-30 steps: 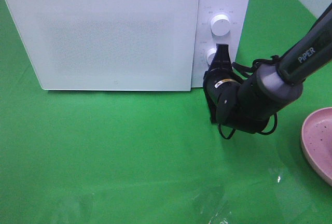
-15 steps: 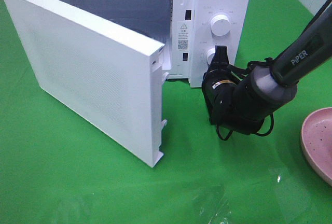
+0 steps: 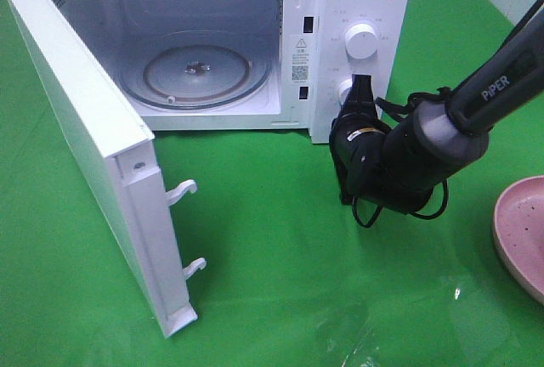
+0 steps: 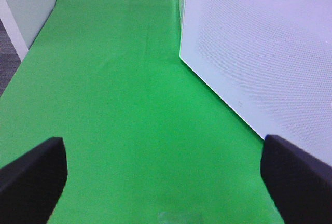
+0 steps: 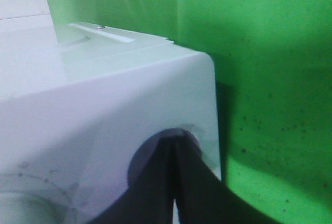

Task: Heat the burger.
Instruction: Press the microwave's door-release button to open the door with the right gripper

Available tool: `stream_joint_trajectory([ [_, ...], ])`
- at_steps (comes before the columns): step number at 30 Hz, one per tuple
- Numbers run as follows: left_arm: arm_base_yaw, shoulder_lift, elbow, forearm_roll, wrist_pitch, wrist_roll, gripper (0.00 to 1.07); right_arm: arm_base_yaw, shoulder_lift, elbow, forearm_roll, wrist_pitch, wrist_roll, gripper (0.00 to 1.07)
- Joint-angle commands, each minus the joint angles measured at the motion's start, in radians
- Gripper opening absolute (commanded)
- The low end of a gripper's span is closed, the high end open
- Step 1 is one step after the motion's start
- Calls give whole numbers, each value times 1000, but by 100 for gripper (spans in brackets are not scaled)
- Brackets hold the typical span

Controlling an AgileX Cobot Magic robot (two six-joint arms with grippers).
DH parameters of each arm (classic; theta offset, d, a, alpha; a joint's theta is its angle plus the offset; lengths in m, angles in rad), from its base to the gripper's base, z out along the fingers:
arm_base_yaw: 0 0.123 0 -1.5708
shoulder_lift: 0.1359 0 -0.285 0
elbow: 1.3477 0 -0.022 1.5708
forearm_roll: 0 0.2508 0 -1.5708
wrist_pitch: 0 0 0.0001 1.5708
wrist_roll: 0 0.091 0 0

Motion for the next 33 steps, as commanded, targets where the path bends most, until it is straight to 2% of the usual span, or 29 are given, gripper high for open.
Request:
stream_joint_trajectory([
  [1, -5, -16, 3, -8, -11, -2, 93, -26, -60, -14, -64, -169, 6, 3],
  [13, -5, -16, 3, -8, -11, -2, 93, -25, -149, 76, -103, 4, 14, 4],
  [20, -5, -16, 3, -8, -11, -2, 93, -25, -222, 143, -171, 95, -9, 4],
  [27, -5, -16, 3, -8, -11, -2, 93, -25, -307, 192, -248, 197, -98, 6],
  [33, -5, -16, 3, -8, -11, -2, 93, -25, -375, 197, -321, 371, -273, 8],
])
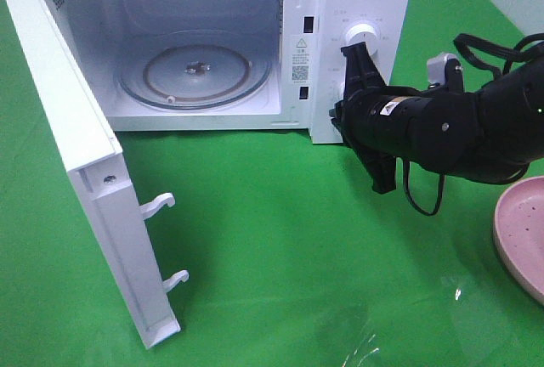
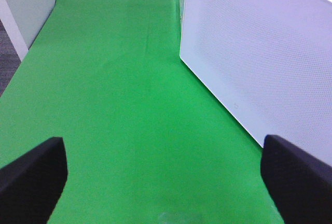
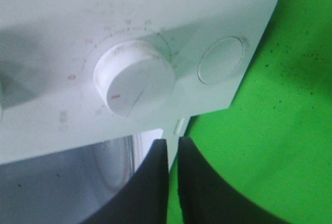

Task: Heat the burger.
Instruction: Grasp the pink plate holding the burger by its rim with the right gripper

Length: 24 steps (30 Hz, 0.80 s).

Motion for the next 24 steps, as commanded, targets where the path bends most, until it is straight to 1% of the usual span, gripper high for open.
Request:
stream_joint_trajectory([
  [1, -5, -16, 3, -8, -11, -2, 93, -2, -27, 1, -44, 74, -89, 8],
  [2, -5, -16, 3, -8, -11, -2, 93, -2, -46, 1, -67, 136, -148, 8],
  [3, -5, -16, 3, -8, -11, -2, 93, -2, -46, 1, -67, 136, -148, 8],
  [4, -5, -16, 3, -8, -11, -2, 93, -2, -64, 1, -97, 198, -206, 8],
  [5, -5, -16, 3, -8, -11, -2, 93, -2, -64, 1, -97, 198, -206, 8],
  [7, -5, -16, 3, -8, -11, -2, 93, -2, -96, 1, -159, 320, -339, 9],
  [10, -5, -16, 3, -8, -11, -2, 93, -2, -105, 1, -169, 348, -361, 9],
  [11, -5, -16, 3, -8, -11, -2, 93, -3, -121, 1, -200, 422, -411, 10],
  [12, -5, -16, 3, -8, -11, -2, 93, -3, -121, 1, -200, 422, -411, 10],
  [14, -5, -16, 3, -8, -11, -2, 93, -5, -155, 1, -251, 542, -491, 10],
  [15, -5, -16, 3, -8, -11, -2, 93, -5, -155, 1, -251, 542, -491, 10],
  [16, -5, -16, 3, -8, -11, -2, 93, -5, -179, 1, -291, 601, -526, 10],
  [19, -5, -16, 3, -8, -11, -2, 93, -5, -192, 1, -312, 633, -543, 11],
  [21, -5, -16, 3, -8, -11, -2, 93, -5, -249, 1, -407, 752, -595, 12],
  [22, -5, -16, 3, -8, -11, -2, 93, -5, -249, 1, -407, 752, -595, 12],
  [23, -5, -16, 3, -8, -11, -2, 93, -6, -281, 1, -465, 806, -599, 12],
  [24, -5, -16, 3, -8, -11, -2, 93, -6, -281, 1, -465, 806, -599, 12],
])
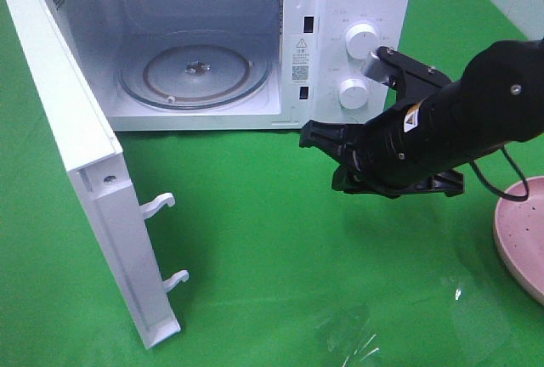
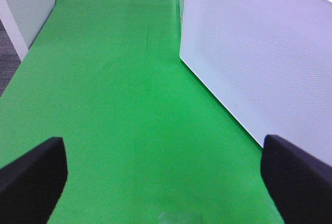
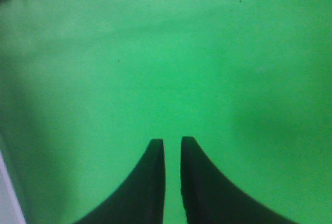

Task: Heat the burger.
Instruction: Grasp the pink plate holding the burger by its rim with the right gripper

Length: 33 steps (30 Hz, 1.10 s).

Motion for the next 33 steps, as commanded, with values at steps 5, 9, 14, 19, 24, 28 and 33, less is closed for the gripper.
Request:
stream_joint_trajectory([
  [5, -5, -16, 3, -8, -11, -2, 93, -35, -131, -1, -188, 236, -35, 16],
  [9, -5, -16, 3, -8, -11, -2, 93, -58, -169, -1, -223, 315, -56, 19],
  [14, -5, -16, 3, -8, -11, -2, 93, -116, -214, -1, -246, 485, -171, 32],
  [19, -5, -16, 3, -8, -11, -2, 93, -170, -215, -1, -260, 592, -223, 48],
  [24, -5, -16, 3, -8, -11, -2, 93, -213, -215, -1, -324, 628, -238, 72],
  [28, -5, -16, 3, -8, -11, -2, 93, -238, -214, -1, -366, 623, -238, 86],
  [33, -5, -16, 3, -8, -11, -2, 93, -250, -214, -1, -398, 615, -238, 86],
])
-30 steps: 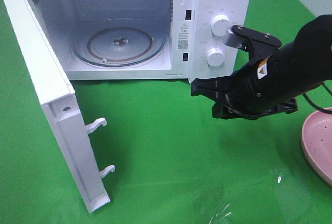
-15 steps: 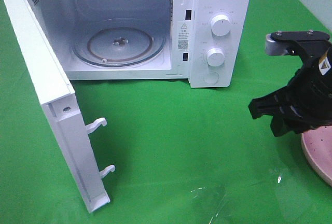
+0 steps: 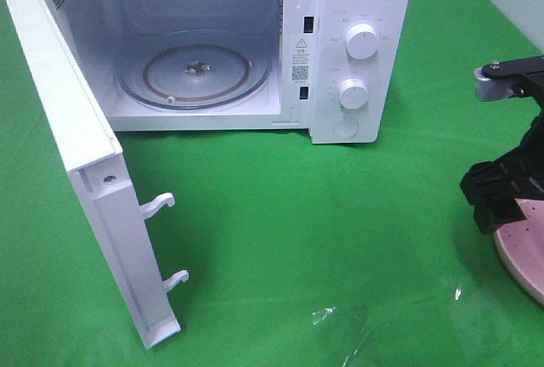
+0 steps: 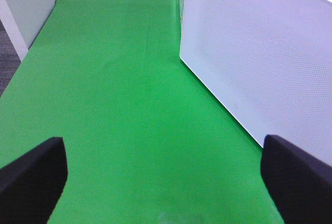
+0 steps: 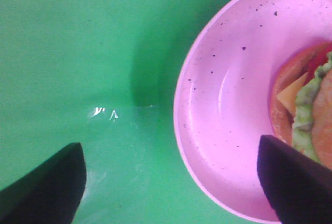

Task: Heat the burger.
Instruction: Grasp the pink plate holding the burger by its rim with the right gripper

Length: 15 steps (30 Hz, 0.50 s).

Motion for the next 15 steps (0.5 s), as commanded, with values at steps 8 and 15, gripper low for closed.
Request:
stream_joint_trajectory([
  [8, -5, -16, 3, -8, -11, -2, 93, -6, 116, 1, -24, -53, -14, 84],
  [15, -5, -16, 3, -8, -11, -2, 93, -31, 212, 1, -16, -113, -14, 82],
])
